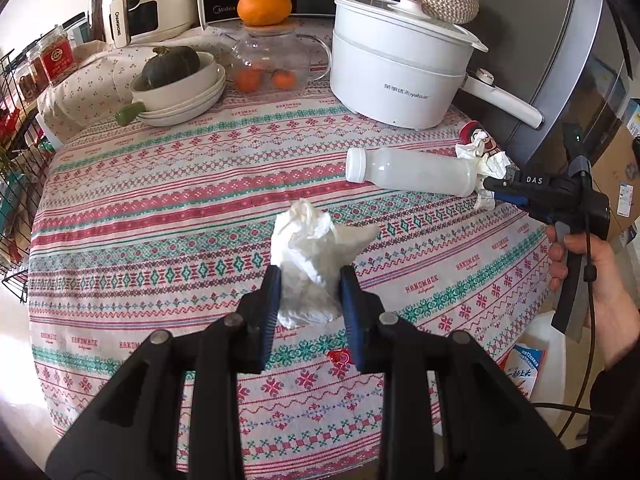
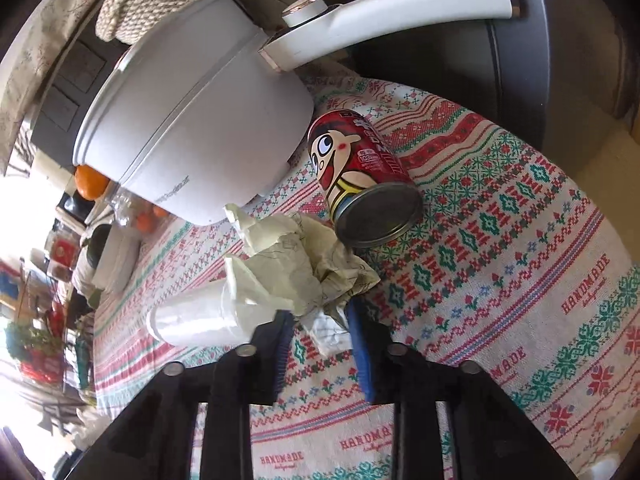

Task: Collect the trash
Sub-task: 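Carry the tissue and wrapper over the bin and open both grippers, then move both grippers back over the table, then grasp the white plastic bottle with the left gripper while the right gripper grasps the red milk can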

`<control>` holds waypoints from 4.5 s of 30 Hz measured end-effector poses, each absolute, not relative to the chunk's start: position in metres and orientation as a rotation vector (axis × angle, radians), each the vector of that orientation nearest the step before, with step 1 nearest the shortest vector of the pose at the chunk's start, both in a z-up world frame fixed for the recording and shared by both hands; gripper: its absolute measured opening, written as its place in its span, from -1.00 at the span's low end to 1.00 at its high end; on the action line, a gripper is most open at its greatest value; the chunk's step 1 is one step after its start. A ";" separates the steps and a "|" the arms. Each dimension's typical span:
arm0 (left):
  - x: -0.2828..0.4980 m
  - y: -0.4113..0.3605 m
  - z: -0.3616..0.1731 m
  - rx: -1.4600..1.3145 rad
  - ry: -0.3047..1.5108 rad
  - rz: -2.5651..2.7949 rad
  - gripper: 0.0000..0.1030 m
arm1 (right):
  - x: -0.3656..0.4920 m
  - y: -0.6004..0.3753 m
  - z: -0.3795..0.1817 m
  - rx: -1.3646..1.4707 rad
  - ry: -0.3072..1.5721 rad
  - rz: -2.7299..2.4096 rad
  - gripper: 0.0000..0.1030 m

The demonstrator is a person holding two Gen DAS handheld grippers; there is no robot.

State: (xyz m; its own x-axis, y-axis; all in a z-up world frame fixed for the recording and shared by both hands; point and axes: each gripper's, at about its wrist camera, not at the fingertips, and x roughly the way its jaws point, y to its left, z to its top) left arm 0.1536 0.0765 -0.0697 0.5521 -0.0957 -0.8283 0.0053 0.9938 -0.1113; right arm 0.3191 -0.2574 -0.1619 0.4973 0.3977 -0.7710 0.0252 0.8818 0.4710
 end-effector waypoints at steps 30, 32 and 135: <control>0.099 0.012 -0.045 -0.132 0.963 -0.281 -0.39 | 0.153 -0.293 -0.083 0.286 1.074 0.290 -0.73; 0.094 -0.004 -0.047 -0.109 0.976 -0.323 -0.39 | 0.141 -0.304 -0.082 0.296 1.075 0.280 -0.73; 0.322 -0.107 -0.133 0.606 1.092 -0.569 0.38 | 0.350 -0.274 -0.114 -0.028 1.031 0.380 0.44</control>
